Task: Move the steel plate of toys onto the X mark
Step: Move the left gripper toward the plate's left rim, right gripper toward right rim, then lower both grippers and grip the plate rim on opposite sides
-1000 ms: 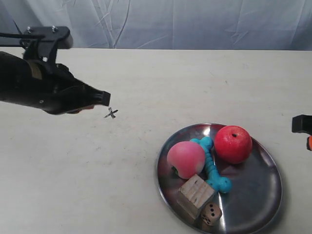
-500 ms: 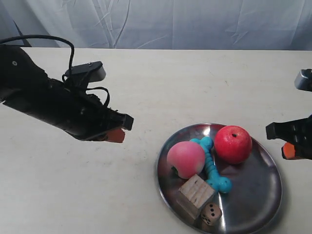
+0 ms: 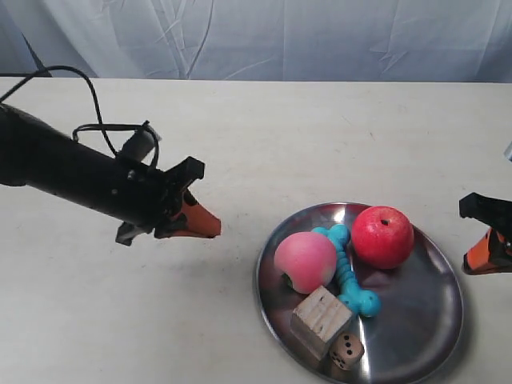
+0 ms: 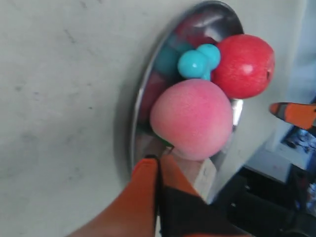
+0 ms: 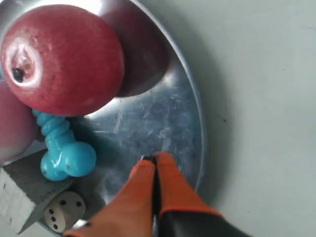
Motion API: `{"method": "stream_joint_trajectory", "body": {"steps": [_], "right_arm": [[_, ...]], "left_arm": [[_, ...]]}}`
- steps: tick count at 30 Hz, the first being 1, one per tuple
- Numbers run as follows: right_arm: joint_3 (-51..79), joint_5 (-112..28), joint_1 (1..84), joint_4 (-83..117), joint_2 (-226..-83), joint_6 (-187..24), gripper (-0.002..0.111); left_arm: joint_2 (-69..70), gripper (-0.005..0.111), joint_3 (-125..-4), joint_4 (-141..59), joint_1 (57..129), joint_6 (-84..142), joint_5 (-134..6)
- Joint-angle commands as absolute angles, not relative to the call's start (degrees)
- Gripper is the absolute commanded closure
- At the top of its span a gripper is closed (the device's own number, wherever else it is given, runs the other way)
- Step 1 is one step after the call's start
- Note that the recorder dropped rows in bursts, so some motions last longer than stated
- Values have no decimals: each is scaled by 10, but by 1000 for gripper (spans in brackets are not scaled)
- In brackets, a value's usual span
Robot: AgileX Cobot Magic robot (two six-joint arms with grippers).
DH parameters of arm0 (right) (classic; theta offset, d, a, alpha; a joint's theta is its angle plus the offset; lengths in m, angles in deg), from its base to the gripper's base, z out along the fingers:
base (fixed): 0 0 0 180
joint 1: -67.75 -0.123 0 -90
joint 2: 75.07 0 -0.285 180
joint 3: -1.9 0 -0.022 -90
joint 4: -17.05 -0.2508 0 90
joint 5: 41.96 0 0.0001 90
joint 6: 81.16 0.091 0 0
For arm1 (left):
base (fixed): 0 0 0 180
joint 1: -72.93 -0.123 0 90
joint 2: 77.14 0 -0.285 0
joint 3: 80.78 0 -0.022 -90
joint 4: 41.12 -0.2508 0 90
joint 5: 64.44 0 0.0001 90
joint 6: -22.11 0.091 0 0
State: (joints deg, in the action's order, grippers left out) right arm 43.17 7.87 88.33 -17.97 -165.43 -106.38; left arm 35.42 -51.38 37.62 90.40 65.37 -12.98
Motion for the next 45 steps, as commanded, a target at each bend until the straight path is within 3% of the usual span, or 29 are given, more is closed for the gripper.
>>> {"method": "stream_joint_trajectory", "body": {"steps": [1, 8, 10, 18, 31, 39, 43, 45], "right_arm": [[429, 80, 890, -195, -1675, -1087, 109], [428, 32, 890, -162, -1675, -1084, 109], [428, 22, 890, -156, -1675, -1084, 103], [428, -18, 890, -145, -1675, -1062, 44], [428, -22, 890, -107, -1675, -1005, 47], [428, -16, 889, -123, -1675, -1005, 47], [428, -12, 889, -123, -1675, -1005, 47], [428, -9, 889, -119, -1675, -1005, 47]], "left_arm": [[412, 107, -517, 431, 901, 707, -51], [438, 106, -517, 413, 901, 709, -95], [443, 103, -517, 418, 902, 709, -100], [456, 67, -517, 464, 902, 725, -116], [488, 63, -555, 459, 994, 735, -172], [520, 64, -569, 464, 1012, 718, -187], [523, 69, -569, 454, 1022, 724, -208], [523, 77, -569, 454, 1022, 722, -207]]}}
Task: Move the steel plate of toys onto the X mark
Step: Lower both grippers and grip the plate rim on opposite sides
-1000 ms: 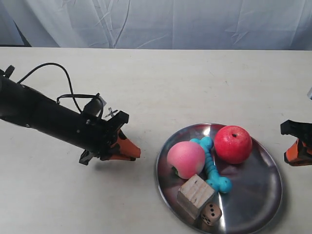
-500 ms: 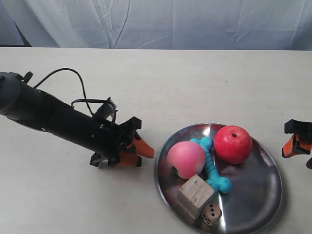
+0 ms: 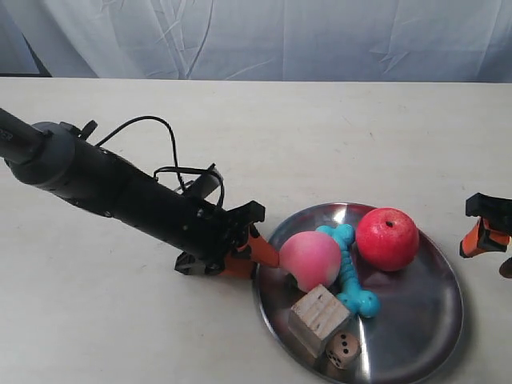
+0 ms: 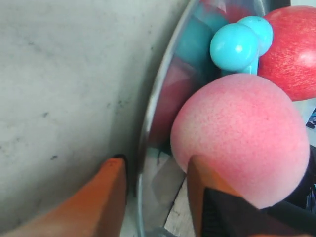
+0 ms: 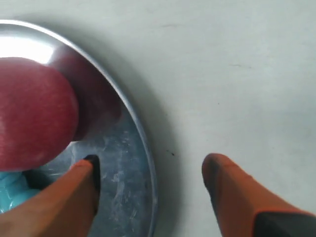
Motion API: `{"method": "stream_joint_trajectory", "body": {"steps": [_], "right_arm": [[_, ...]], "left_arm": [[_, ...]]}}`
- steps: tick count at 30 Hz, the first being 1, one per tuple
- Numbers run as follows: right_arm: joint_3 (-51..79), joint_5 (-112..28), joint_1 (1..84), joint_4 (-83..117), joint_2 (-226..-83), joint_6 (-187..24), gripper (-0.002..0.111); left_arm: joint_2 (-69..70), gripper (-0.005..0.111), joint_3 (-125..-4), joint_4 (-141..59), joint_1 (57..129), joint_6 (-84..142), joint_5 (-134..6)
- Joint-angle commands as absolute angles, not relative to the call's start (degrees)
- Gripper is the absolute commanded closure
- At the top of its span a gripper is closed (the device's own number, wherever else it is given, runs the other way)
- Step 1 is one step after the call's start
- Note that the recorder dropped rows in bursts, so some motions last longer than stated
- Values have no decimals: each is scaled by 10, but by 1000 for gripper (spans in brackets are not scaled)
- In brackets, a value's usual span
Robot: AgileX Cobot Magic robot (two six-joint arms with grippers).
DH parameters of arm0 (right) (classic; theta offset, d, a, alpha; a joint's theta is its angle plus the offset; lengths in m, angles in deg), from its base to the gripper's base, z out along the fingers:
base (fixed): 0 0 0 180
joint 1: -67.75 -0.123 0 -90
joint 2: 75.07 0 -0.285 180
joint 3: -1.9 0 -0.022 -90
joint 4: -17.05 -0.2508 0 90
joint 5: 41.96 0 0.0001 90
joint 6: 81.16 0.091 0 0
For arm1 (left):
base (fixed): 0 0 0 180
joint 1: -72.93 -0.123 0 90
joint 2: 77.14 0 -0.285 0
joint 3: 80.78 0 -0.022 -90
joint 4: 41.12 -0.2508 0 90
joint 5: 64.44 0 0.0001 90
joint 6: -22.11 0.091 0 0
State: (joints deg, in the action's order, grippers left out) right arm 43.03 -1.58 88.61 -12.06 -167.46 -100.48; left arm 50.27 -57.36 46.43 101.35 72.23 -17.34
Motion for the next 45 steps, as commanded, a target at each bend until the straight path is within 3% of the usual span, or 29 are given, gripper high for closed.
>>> {"method": "stream_joint_trajectory", "body": {"steps": [1, 5, 12, 18, 20, 26, 31, 34, 37, 44, 45], "right_arm": [[428, -6, 889, -118, -1675, -1005, 47], [428, 14, 889, -117, -1686, -1005, 47], [428, 51, 889, -134, -1748, -1005, 47], [428, 57, 889, -147, -1778, -1006, 49], [431, 59, 889, -153, -1780, -1006, 55], [451, 29, 889, -167, -1781, -1007, 92], [451, 33, 888, -167, -1781, -1009, 86], [436, 52, 888, -145, -1773, -1009, 68], [442, 32, 887, -157, -1785, -1007, 63], [462, 10, 796, -221, -1841, -1052, 109], [462, 9, 789, -221, -1841, -1052, 109]], "left_arm": [[523, 80, -569, 454, 1022, 722, -207], [523, 92, -569, 453, 1022, 722, -207], [523, 94, -569, 452, 1022, 719, -219], [523, 107, -569, 450, 1022, 719, -230], [523, 107, -569, 450, 1022, 719, -236], [523, 107, -569, 458, 1022, 719, -253], [523, 107, -569, 456, 1022, 719, -254], [523, 107, -569, 452, 1022, 719, -254], [523, 107, -569, 452, 1022, 719, -254], [523, 107, -569, 446, 1022, 719, -247], [523, 107, -569, 443, 1022, 719, -244]]}}
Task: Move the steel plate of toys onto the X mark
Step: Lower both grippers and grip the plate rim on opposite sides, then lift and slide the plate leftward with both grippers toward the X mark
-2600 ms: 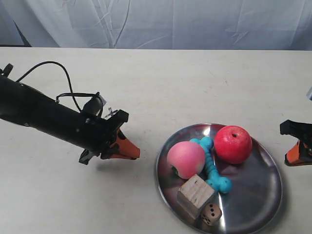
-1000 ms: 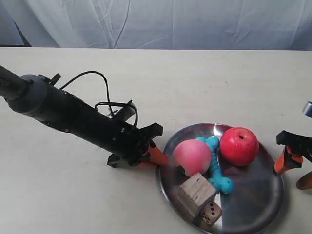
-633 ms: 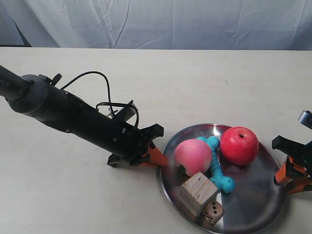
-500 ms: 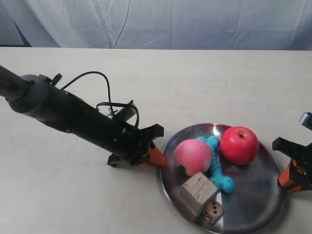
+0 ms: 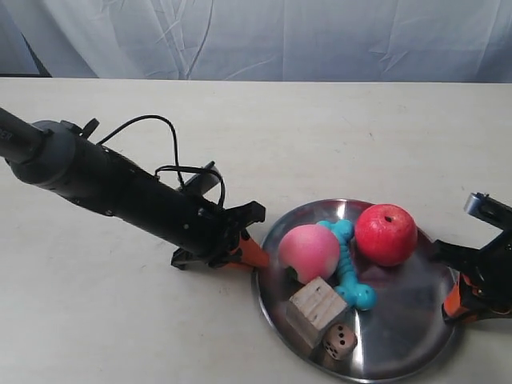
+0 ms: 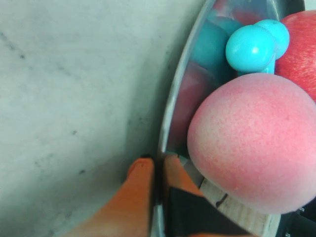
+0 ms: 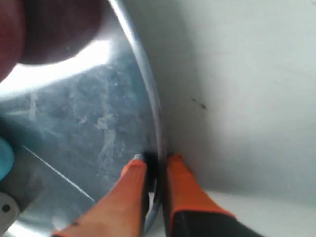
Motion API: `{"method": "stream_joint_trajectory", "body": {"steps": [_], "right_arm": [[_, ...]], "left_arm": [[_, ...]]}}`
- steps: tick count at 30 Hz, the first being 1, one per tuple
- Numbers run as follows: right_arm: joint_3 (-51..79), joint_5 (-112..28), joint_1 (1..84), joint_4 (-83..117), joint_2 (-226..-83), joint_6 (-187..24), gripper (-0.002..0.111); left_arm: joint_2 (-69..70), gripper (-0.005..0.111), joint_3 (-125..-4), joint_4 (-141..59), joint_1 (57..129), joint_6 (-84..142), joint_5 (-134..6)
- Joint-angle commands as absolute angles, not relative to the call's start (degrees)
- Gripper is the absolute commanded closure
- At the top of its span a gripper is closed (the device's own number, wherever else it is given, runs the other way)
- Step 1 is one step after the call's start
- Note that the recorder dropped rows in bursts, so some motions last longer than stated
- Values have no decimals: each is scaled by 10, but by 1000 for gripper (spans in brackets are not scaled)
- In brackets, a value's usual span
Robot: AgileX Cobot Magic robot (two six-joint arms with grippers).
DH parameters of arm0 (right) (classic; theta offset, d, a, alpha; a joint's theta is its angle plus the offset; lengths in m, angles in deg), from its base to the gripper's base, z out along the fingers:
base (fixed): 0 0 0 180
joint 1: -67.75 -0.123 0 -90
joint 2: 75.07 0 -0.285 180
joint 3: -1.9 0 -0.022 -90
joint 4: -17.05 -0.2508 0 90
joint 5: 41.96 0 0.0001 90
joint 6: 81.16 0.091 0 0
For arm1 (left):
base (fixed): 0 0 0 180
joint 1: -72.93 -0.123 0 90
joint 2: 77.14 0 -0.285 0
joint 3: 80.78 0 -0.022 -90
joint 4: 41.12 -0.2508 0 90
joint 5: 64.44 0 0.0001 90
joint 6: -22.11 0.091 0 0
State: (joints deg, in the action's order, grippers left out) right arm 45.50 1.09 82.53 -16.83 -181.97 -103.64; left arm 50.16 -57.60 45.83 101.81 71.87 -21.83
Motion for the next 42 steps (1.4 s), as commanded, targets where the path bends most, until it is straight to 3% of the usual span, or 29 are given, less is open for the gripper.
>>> {"method": "stream_joint_trajectory", "body": {"steps": [1, 14, 29, 42], "right_arm": [[462, 9, 790, -221, -1841, -1052, 109], [364, 112, 790, -253, -1829, -1051, 109], [347, 112, 790, -286, -1829, -1051, 109], [300, 101, 725, -330, -1839, -1029, 109]], "left_arm": [[523, 107, -569, 441, 1022, 719, -242], [477, 107, -601, 338, 1003, 640, -219], [435, 107, -630, 286, 991, 593, -219], [418, 107, -630, 284, 990, 584, -186]]}}
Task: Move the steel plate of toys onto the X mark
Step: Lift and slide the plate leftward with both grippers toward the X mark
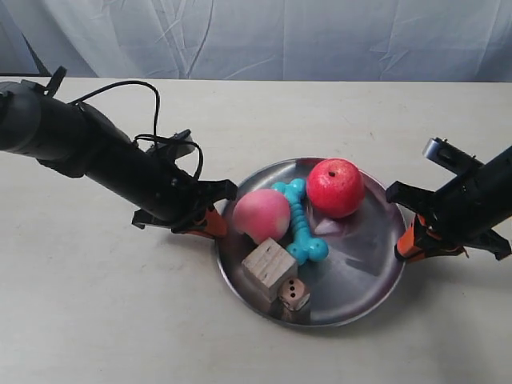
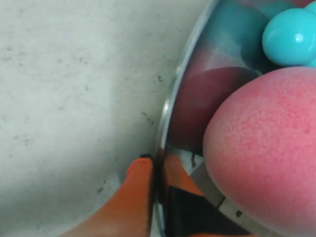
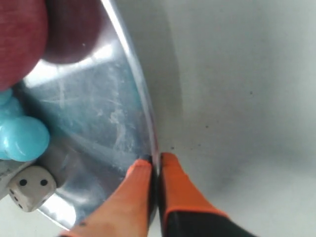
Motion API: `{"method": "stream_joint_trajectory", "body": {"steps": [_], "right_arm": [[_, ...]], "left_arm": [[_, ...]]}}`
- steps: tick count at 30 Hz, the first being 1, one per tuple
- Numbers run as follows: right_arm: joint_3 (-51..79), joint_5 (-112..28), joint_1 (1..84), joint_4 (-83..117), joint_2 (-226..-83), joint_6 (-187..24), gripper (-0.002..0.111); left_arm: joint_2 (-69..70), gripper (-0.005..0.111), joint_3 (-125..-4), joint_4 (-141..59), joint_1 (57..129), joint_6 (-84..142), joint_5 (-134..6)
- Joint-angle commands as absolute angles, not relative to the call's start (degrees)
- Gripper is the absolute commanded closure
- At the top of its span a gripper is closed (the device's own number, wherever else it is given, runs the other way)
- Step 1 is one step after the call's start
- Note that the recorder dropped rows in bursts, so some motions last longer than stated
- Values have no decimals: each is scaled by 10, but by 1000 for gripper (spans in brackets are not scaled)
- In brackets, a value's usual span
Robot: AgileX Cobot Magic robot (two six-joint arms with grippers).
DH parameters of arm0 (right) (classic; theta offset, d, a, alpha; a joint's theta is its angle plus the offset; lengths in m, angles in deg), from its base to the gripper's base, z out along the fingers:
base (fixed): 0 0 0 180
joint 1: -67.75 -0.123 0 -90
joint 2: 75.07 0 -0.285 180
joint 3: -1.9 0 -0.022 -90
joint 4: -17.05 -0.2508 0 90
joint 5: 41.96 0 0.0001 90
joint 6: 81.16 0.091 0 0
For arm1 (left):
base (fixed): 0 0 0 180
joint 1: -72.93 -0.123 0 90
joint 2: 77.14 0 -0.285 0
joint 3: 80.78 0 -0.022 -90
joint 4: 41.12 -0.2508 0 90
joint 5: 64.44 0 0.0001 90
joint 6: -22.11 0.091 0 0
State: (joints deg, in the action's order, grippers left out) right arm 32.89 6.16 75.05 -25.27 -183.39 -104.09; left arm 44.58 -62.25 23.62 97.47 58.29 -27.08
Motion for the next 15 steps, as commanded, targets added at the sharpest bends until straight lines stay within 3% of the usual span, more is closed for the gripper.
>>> {"method": "stream_joint_trajectory", "body": {"steps": [1, 15], "right_arm": [[292, 100, 723, -330, -1840, -1022, 109], [227, 139, 716, -353, -1885, -1005, 109]], "left_arm": [[412, 107, -630, 285, 988, 583, -184], [389, 107, -661, 245, 935, 542, -137]]}}
